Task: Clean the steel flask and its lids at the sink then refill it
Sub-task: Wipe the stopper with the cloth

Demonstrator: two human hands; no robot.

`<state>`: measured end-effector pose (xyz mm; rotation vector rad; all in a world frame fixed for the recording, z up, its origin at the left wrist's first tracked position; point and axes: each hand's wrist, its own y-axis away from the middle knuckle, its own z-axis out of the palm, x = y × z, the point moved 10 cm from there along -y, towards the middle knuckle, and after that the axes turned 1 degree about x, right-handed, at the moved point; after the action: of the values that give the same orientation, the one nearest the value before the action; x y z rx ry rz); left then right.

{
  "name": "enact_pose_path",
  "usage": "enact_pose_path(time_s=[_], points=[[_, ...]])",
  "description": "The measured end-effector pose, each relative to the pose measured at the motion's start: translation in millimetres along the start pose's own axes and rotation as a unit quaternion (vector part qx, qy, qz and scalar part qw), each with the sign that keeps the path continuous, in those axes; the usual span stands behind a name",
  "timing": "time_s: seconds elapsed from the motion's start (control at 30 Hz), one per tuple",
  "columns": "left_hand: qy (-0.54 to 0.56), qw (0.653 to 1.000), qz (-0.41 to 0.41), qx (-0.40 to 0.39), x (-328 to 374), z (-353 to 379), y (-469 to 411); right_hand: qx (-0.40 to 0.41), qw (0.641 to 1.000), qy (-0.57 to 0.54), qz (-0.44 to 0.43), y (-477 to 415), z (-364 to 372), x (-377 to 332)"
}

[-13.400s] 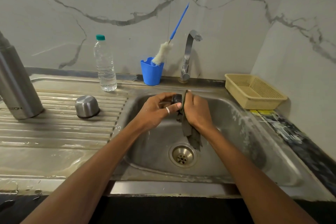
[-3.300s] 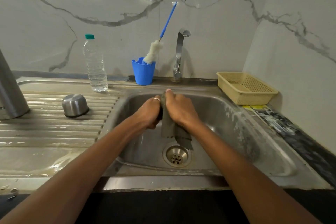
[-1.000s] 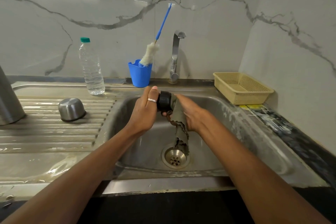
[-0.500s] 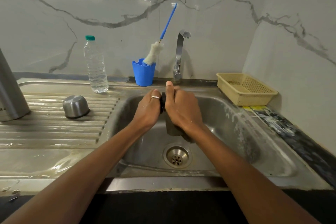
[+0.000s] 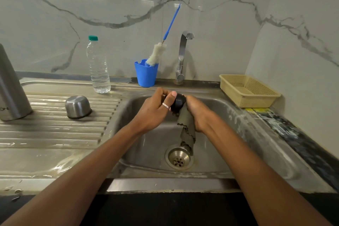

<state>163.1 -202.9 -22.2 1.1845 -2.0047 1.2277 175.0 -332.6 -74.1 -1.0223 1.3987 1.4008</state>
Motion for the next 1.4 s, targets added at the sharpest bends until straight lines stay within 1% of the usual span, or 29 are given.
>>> enact_pose_path(time_s=[0.1,0.23,0.3,0.47,0.57,0.67,0.8,0.9,0.97,1.1,1.23,1.3,1.4], points=[[0.033,0.999,-0.042,-0.009,-15.2,0.4,-0.7,0.053,0.997,0.056,-0.012,-7.6,-12.6,4.8],[0.096,0.993,-0.054,-0.029,-21.7,2.2,-3.3,0.089,0.994,0.067,-0.022,-13.3,-20.7,5.3],[0.104,0.993,-0.054,-0.024,-21.8,-1.0,-4.2,0.112,0.991,0.072,-0.027,-13.9,-25.9,3.0],[-0.014,1.0,-0.001,0.011,-6.5,-13.6,-0.5,0.143,0.986,0.082,-0.041,-9.8,-32.7,-1.8],[-0.02,0.999,0.014,0.028,7.5,-21.2,1.9,0.144,0.983,0.095,-0.068,-7.3,-29.8,-7.7],[-0.036,0.997,0.003,0.068,12.9,-40.1,3.1,0.147,0.98,0.1,-0.094,-3.7,-26.2,-12.4],[-0.073,0.995,-0.015,0.071,10.3,-64.6,15.3,0.157,0.969,0.123,-0.147,8.1,-10.3,-26.3],[-0.097,0.99,-0.035,0.092,4.4,-95.6,26.4,0.146,0.966,0.139,-0.159,16.8,12.5,-35.0],[-0.114,0.984,-0.053,0.13,-1.7,-127.1,34.4,0.128,0.964,0.162,-0.168,21.8,33.4,-42.5],[-0.167,0.959,-0.113,0.199,-21.6,-193.7,50.2,0.107,0.966,0.153,-0.177,25.5,69.6,-56.5],[-0.265,0.925,-0.148,0.229,-31.9,-248.6,62.7,0.1,0.97,0.136,-0.174,22.8,99.8,-58.4],[-0.287,0.91,-0.177,0.241,-44.1,-269.4,71.1,0.101,0.972,0.132,-0.168,19.9,109.5,-52.5],[-0.314,0.895,-0.211,0.238,-63.9,-285.3,80.1,0.101,0.973,0.132,-0.162,11.8,117.2,-42.7]])
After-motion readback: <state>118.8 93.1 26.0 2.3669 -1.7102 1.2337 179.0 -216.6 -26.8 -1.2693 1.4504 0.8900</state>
